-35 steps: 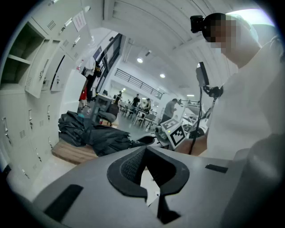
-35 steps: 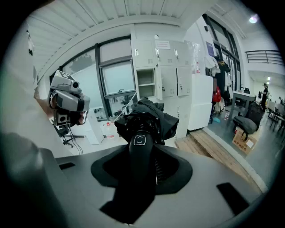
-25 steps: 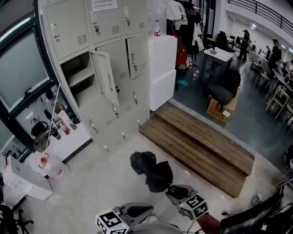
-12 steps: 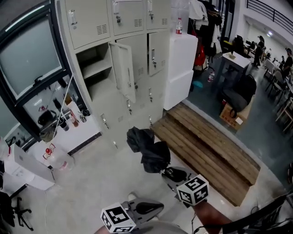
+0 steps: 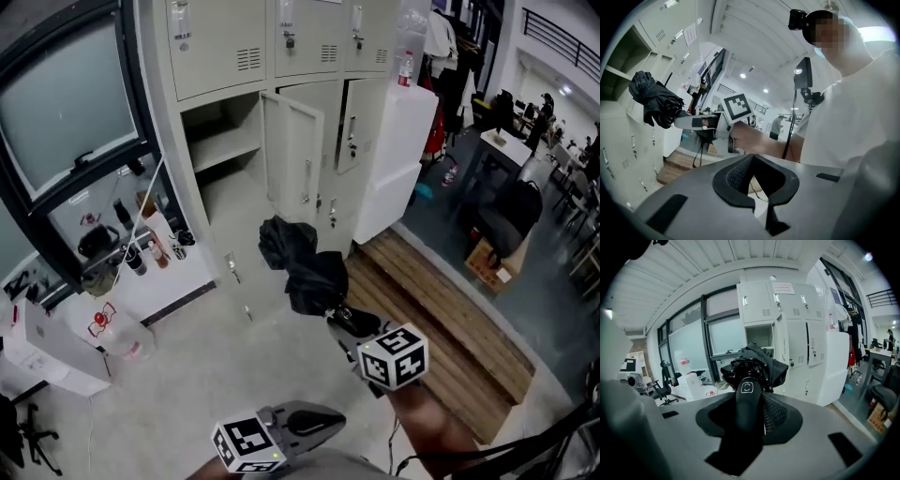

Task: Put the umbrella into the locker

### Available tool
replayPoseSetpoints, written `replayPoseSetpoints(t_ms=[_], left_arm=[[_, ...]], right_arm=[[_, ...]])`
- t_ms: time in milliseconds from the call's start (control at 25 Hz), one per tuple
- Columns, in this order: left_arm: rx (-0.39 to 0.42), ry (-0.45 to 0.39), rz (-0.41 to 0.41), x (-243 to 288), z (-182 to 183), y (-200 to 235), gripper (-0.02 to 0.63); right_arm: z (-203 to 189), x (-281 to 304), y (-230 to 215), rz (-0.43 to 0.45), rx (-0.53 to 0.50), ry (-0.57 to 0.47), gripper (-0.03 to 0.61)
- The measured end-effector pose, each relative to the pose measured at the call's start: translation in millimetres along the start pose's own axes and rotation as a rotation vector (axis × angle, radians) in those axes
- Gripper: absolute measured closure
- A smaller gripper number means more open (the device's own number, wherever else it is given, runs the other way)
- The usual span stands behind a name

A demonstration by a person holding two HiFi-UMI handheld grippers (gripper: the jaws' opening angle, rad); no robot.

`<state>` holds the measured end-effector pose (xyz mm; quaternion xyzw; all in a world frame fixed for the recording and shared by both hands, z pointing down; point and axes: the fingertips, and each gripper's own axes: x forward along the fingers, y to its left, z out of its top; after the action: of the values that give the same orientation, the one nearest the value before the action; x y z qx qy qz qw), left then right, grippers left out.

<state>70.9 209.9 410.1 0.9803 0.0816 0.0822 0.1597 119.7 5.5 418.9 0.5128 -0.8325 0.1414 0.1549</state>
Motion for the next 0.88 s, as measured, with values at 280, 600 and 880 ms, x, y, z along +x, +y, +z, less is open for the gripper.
replayPoseSetpoints(t_ms=[280, 600, 880], left_arm=[[0.018, -0.022, 0.052, -56, 22, 67, 0.603], [0.028, -0.067, 0.098, -86, 55, 134, 0.603], [0.042, -0.093, 0.159, -96, 101, 210, 0.604]], right_arm=[[83, 110, -6, 0.005, -0.030, -0.049, 0.425], [147, 206, -11, 0.056, -0.073, -0.061, 0.425], [205, 276, -32, 0.104, -0.108, -0.081, 0.425]])
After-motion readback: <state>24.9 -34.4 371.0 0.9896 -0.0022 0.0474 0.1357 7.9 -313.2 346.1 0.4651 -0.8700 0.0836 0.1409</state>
